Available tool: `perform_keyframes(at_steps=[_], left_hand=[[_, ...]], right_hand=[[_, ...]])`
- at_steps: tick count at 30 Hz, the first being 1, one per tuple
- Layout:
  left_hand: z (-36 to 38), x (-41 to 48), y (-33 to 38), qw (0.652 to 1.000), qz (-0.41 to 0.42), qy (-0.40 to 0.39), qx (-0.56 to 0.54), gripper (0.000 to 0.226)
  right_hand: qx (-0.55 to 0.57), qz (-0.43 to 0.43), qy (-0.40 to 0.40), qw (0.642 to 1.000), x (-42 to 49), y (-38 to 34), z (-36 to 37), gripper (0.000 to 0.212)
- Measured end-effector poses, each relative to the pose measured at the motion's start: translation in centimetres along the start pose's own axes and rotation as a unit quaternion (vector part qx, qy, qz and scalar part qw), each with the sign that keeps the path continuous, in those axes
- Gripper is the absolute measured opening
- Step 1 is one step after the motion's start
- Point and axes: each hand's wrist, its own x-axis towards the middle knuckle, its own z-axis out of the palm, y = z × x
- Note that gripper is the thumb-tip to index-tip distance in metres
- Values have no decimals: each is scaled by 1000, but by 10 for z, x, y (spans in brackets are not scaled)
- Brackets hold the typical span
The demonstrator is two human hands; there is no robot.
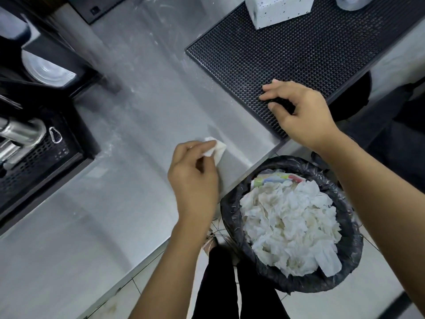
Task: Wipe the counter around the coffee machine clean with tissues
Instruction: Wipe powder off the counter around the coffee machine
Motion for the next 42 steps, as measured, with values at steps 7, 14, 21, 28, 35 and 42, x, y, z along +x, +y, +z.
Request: perform_keyframes(at_steps=[7,14,21,28,35,42], left_hand=[[18,-42,10,983,102,-153,9,35],[-19,-9,-18,998,19,15,58,33],[-20,-19,3,980,15,-193,-40,32],[-17,-28,-17,998,12,3,59,31],[-15,-11,-1,982,-90,-134,-96,37],[6,-37,0,997,43,-49,29,32]], right_hand=[[12,14,0,1000,0,-1,-1,25],[25,14,6,1000,-2,0,1,23],[28,19,1,999,-3,-1,0,24],[29,20,2,999,-3,-2,1,24],[30,22,-5,999,-2,-2,-2,24],[28,24,-10,999,-2,-3,-3,24]])
